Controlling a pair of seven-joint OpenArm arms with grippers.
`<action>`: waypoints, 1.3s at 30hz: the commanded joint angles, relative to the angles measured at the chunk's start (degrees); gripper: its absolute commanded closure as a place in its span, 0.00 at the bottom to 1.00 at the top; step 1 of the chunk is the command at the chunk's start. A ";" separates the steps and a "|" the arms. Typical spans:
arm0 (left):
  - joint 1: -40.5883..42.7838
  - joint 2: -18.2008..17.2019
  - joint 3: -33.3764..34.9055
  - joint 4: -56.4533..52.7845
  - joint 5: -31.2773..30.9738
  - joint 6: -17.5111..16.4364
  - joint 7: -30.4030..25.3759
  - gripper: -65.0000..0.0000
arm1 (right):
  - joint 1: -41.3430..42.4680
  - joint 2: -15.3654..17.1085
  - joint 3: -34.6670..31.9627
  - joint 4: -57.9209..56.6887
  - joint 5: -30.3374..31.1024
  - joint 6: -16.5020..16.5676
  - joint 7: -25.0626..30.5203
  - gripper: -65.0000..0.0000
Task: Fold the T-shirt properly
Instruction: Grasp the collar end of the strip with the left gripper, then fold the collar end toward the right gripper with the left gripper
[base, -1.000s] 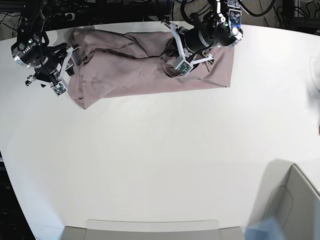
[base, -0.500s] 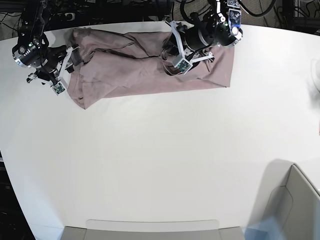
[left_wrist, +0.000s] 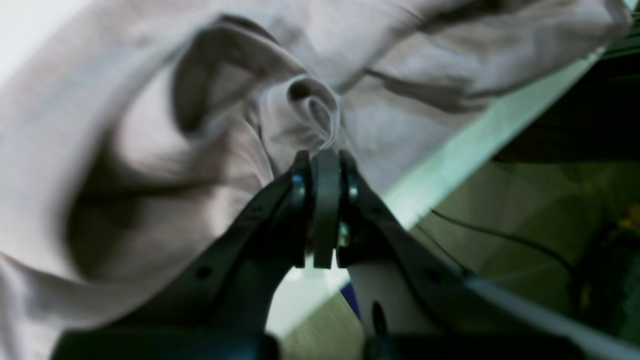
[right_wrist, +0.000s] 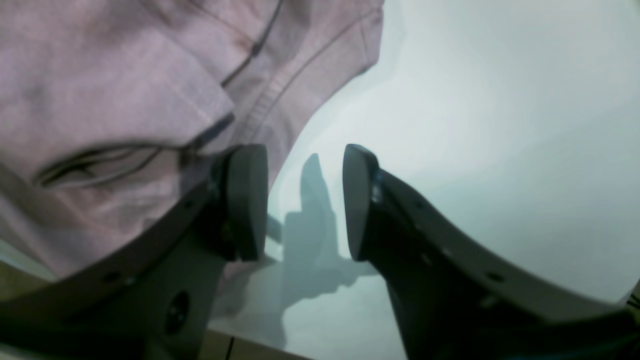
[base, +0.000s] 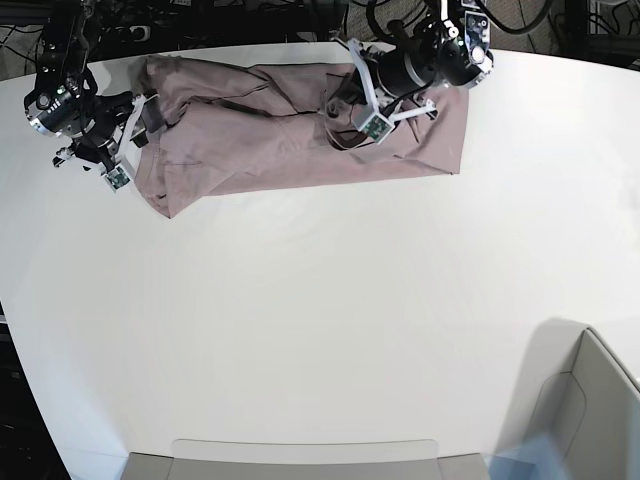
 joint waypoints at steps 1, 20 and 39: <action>0.37 -0.10 0.18 0.98 -0.64 -0.12 -0.21 1.00 | 0.62 0.90 0.31 0.83 0.23 0.51 0.57 0.62; -2.44 -1.42 -3.69 0.90 -16.29 -0.12 -0.12 0.80 | 1.49 0.73 0.22 -0.84 0.23 0.51 0.57 0.62; -1.30 -9.15 -26.81 0.90 -32.82 -0.12 1.11 1.00 | 1.41 0.73 0.22 -0.84 0.14 0.51 0.57 0.62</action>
